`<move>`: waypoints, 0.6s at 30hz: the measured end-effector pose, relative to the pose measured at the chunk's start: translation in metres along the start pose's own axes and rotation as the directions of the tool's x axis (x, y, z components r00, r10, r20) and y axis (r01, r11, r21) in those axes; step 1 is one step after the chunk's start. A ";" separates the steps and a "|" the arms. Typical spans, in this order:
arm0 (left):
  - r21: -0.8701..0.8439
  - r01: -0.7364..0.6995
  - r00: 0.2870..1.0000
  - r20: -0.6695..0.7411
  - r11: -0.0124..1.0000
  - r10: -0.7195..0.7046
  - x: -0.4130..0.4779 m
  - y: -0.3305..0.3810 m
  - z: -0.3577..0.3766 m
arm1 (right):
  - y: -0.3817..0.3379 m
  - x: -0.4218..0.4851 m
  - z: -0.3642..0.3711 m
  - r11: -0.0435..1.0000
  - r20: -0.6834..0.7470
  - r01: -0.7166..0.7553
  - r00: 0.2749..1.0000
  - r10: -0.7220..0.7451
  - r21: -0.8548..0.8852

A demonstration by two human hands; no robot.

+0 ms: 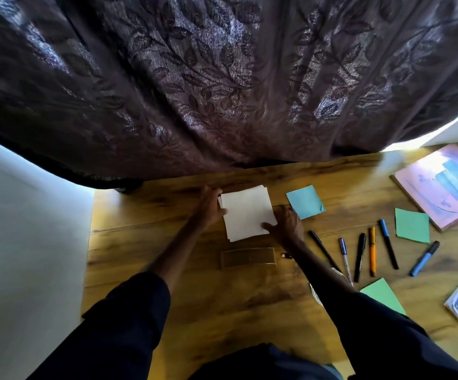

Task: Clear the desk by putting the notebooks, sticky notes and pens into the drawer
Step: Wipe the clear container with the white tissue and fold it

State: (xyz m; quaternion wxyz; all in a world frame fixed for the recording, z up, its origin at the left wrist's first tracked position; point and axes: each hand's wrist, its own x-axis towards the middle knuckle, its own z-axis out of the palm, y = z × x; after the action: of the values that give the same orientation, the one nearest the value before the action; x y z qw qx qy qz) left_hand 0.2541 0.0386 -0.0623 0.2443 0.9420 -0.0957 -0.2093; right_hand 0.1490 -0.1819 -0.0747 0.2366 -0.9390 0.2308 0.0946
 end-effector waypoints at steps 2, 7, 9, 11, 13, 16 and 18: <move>0.001 -0.016 1.000 -0.015 1.000 0.016 0.001 0.000 0.000 | 0.000 0.000 0.000 1.000 -0.016 0.005 1.000 -0.004 0.014; 0.010 -0.013 1.000 -0.002 1.000 0.013 0.007 0.006 -0.003 | -0.002 -0.001 -0.001 0.999 -0.018 0.017 1.000 -0.016 0.034; 0.027 0.010 1.000 -0.008 1.000 -0.010 0.010 0.011 -0.007 | -0.003 -0.001 -0.002 0.999 -0.018 0.026 1.000 -0.025 0.035; 0.057 0.009 1.000 -0.015 0.998 -0.008 0.012 0.015 -0.008 | -0.004 -0.002 -0.003 0.998 -0.025 0.026 0.999 -0.025 0.050; 0.098 -0.002 1.000 -0.007 0.995 0.003 0.013 0.016 -0.007 | -0.005 -0.003 -0.004 0.998 -0.035 0.030 0.999 -0.028 0.058; 0.205 -0.010 1.000 0.030 0.979 0.003 0.013 0.018 -0.006 | -0.005 -0.006 -0.005 0.996 -0.037 0.039 0.999 -0.036 0.076; 0.247 0.002 0.999 0.048 0.969 -0.014 0.014 0.021 -0.008 | -0.006 -0.007 -0.007 0.995 -0.039 0.031 0.999 -0.027 0.090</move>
State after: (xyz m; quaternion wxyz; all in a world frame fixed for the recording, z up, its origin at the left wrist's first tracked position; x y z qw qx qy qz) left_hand 0.2683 0.0200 -0.0504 0.1220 0.9600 -0.1232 -0.2200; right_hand 0.1460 -0.1778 -0.0642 0.2759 -0.9322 0.2256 0.0629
